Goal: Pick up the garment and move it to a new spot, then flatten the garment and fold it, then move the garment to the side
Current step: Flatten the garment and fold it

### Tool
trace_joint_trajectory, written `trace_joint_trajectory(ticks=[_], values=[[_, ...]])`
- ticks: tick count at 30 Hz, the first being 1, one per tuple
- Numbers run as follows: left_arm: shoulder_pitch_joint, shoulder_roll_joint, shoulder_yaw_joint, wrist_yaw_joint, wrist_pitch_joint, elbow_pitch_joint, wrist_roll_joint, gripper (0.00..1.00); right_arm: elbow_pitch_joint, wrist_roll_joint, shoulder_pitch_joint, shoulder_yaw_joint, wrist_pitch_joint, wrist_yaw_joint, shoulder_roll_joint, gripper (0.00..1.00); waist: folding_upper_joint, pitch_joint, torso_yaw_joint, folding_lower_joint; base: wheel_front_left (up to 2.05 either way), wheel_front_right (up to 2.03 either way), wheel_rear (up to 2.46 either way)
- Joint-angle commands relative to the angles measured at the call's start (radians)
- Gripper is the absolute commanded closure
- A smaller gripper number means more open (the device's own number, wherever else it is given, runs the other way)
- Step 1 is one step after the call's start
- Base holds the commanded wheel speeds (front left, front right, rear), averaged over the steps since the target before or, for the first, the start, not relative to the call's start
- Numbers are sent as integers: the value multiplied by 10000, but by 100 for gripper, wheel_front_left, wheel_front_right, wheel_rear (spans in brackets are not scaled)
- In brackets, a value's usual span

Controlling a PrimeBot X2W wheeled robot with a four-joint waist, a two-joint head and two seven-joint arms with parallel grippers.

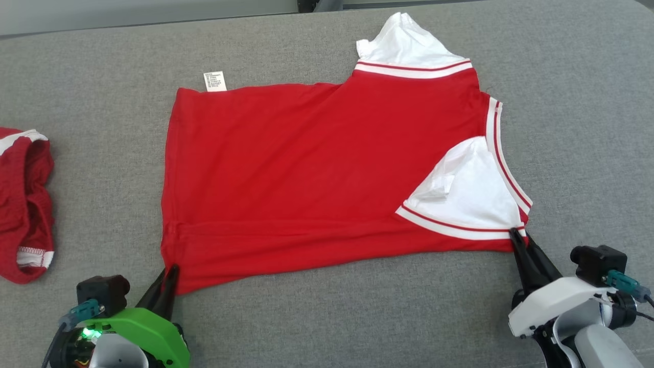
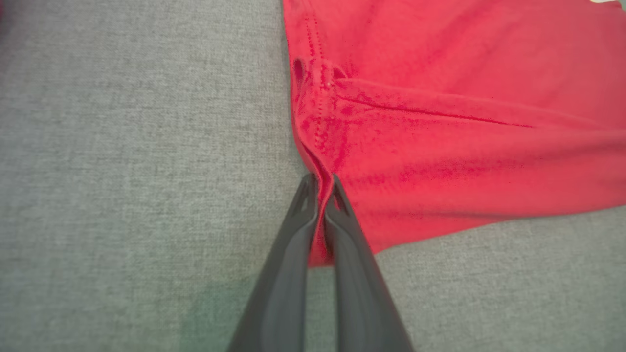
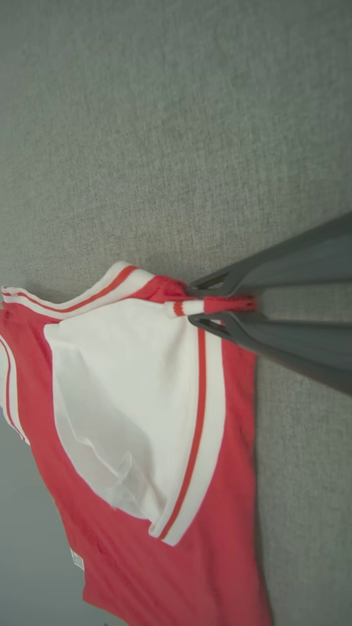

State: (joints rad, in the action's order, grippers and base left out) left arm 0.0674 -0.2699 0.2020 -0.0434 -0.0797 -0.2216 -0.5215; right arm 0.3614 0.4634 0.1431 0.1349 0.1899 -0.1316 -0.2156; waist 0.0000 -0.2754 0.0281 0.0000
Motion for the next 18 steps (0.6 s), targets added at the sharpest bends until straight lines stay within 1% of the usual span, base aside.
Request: trace_joint_trajectory(ticks=[1, 4, 7, 10, 12, 13, 14, 16, 18], values=[[-316, -263, -144, 137, -222, 373, -161, 100, -361, 95, -420, -95, -277, 17, -85, 100, 0, 48, -8, 0, 0, 0, 0], [-828, -589, -288, 327, -755, 1143, -209, 100, -1199, 139, -1128, -348, -874, 18, -107, 100, 0, 72, -5, 0, 0, 0, 0], [-1237, -768, -394, 534, -1140, 1810, -321, 100, -1922, 72, -1796, -613, -1487, 18, -45, 100, 0, 28, -52, 0, 0, 0, 0], [-1593, -812, -498, 829, -1318, 2216, -342, 100, -2416, -15, -2269, -892, -1877, 18, 134, 100, 0, 2, -89, 0, 0, 0, 0], [-1691, -679, -441, 938, -1365, 2348, -376, 100, -2592, -81, -2379, -1062, -1926, 18, 286, 100, 0, -24, -97, 0, 0, 0, 0], [-1714, -600, -363, 1003, -1402, 2342, -351, 73, -2606, -145, -2380, -1089, -1989, 18, 357, 71, 0, -27, -100, 0, 0, 0, 0], [-1725, -498, -292, 1036, -1379, 2330, -323, 0, -2609, -267, -2334, -1120, -1992, 18, 381, 0, 0, -17, -94, 0, 0, 0, 0], [-1666, -232, -297, 1198, -1045, 2331, -300, 0, -2592, -378, -2145, -1211, -1911, 17, 451, 0, 0, 22, -77, 0, 0, 0, 0], [-1583, 19, -505, 1505, -383, 2318, -117, 0, -2621, -592, -1952, -1314, -1763, 15, 358, 0, 0, 111, -60, 0, 0, 0, 0]])
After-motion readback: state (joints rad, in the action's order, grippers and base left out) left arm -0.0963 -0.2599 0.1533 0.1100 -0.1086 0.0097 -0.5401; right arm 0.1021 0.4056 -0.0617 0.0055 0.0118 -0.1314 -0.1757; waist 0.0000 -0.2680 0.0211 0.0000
